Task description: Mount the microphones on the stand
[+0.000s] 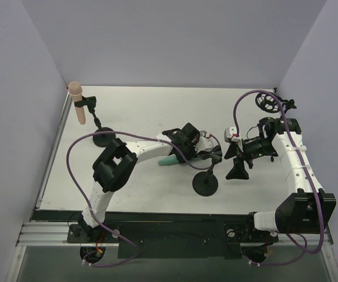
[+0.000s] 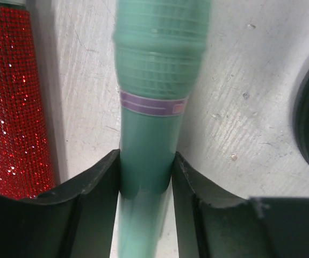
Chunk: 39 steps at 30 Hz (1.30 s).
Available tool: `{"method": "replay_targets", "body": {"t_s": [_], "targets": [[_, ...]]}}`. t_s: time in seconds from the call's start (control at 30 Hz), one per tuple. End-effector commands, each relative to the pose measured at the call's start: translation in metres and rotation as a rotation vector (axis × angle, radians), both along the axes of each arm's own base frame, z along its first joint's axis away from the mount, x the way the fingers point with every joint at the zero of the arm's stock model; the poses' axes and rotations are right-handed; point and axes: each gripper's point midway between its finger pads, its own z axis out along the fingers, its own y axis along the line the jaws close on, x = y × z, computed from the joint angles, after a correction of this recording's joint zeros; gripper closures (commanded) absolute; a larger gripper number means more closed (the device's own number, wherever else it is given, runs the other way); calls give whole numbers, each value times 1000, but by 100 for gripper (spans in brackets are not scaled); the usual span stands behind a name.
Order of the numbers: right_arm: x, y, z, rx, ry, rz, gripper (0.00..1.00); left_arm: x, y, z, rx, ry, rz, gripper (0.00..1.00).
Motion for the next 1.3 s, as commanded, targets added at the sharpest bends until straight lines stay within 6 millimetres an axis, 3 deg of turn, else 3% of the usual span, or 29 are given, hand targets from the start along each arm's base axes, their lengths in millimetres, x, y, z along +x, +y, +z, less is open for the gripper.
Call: {"method": "replay_targets", "body": {"t_s": [0.0, 0.03, 0.1, 0.13, 0.23, 0.33, 0.37, 0.47, 0.5, 0.53, 0.57, 0.6, 0.63, 0.67, 0.7, 0.8, 0.87, 0.9, 0.93, 0.97, 1.0, 1.03, 1.07, 1.1, 1.13, 1.17, 1.2, 1.23, 1.27], "targets": [[-50, 6, 22, 50, 227, -9, 15, -9, 5, 9, -3, -11, 60, 60], [-50, 6, 22, 50, 228, -10, 15, -10, 5, 9, -9, -5, 74, 62], [-50, 6, 22, 48, 229, -10, 15, -10, 12, 12, -8, -25, 110, 74], [-49, 6, 23, 48, 226, -10, 15, -11, 16, 12, -6, -28, 117, 85], [-50, 6, 22, 48, 229, -8, 15, -16, 24, 14, -16, -26, 162, 100], [-50, 6, 22, 47, 228, -8, 15, -19, 26, 36, -82, -49, 195, 100], [-50, 6, 22, 48, 231, -11, 15, -22, 31, 35, -92, -39, 216, 100], [-50, 5, 22, 46, 225, -11, 15, -23, 33, 71, -205, -72, 253, 100], [-50, 4, 22, 41, 222, -13, 15, -25, 40, 72, -218, -61, 275, 100], [-49, 4, 22, 43, 222, -15, 15, -25, 41, 91, -268, -80, 286, 100], [-50, 4, 23, 43, 217, -13, 15, -26, 48, 91, -279, -69, 309, 100], [-50, 4, 23, 40, 213, -11, 15, -27, 53, 107, -320, -86, 320, 100], [-51, 4, 23, 40, 212, -11, 15, -28, 60, 107, -325, -82, 341, 100], [-51, 4, 22, 39, 203, -4, 15, -30, 65, 124, -368, -105, 350, 100], [-51, 2, 22, 29, 195, -1, 15, -31, 71, 125, -378, -105, 366, 100], [-51, -2, 22, 3, 175, 3, 15, -39, 87, 164, -483, -149, 391, 100], [-51, -3, 21, -5, 154, 10, 14, -46, 101, 183, -544, -173, 406, 100], [-52, -3, 20, -4, 140, 22, 14, -50, 105, 203, -598, -202, 402, 100], [-52, -3, 20, 2, 129, 29, 14, -54, 111, 206, -619, -207, 412, 100], [-51, -2, 17, 10, 111, 35, 14, -63, 112, 229, -696, -228, 377, 100], [-52, 2, 16, 21, 107, 43, 14, -71, 113, 228, -730, -199, 386, 100], [-50, 3, 15, 24, 86, 47, 14, -79, 117, 249, -808, -227, 372, 100], [-50, 7, 14, 34, 82, 50, 14, -87, 118, 249, -844, -204, 374, 100], [-44, 11, 12, 30, 71, 44, 14, -96, 123, 269, -920, -233, 353, 100], [-43, 16, 11, 31, 65, 42, 14, -101, 125, 263, -940, -209, 363, 100], [-28, 20, 10, 38, 53, -22, 14, -109, 130, 281, -1007, -236, 348, 100], [-27, 26, 10, 50, 46, -30, 14, -114, 134, 276, -1028, -225, 361, 100], [-10, 29, 9, 55, 19, -95, 14, -120, 140, 286, -1069, -241, 357, 100], [3, 36, 11, 66, -9, -142, 14, -121, 145, 282, -1080, -239, 377, 100]]}}
